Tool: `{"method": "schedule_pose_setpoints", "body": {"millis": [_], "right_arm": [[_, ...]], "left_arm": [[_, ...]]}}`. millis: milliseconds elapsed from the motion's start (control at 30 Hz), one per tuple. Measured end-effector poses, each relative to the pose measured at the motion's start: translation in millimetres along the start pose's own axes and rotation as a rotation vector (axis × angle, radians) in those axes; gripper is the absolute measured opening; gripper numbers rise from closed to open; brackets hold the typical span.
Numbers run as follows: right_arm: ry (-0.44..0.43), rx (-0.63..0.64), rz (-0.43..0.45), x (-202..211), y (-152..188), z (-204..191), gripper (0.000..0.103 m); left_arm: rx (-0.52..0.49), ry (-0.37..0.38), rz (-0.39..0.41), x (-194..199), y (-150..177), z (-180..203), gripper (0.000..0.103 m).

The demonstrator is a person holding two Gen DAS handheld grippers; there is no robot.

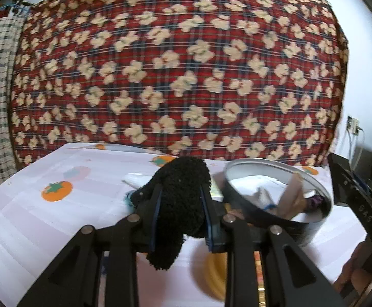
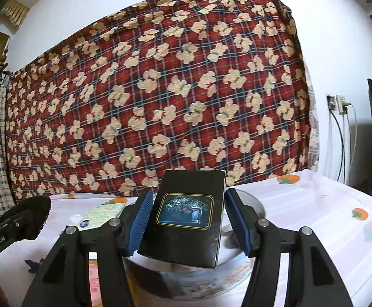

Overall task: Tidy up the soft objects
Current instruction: 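Carry the black fuzzy item and black box over the metal tin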

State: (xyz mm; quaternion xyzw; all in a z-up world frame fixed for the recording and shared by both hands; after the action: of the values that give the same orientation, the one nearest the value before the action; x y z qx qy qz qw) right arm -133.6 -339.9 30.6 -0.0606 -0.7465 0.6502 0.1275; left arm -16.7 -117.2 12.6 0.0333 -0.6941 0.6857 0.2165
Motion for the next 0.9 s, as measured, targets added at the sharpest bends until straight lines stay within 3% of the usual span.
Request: {"method": "schedule_pose_setpoints", "body": {"millis": [467,900], "right_arm": [[0.132,-0.017,0.021,21,-16,86,0.061],[0.154,-0.001,0.027,-1,-42,129,0.061]], "left_arm": [[-0.078,0.14,0.03,19,-5,81,0.026],[-0.139,0.234,0.037,19,-8,152,0.026]]}}
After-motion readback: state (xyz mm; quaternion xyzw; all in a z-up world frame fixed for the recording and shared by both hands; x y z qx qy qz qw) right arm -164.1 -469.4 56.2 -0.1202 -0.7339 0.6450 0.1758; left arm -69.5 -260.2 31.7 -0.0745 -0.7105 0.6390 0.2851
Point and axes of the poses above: each gripper's, at about its wrist camera, not at the fingertips, and x roughly against the way its jaws point, z to its right, y to its underside, the point moved 7 cm from there along -x, roughly the way its jaws point, and after that the axes turned 12 degrees about -y, right-handed, at the moved point
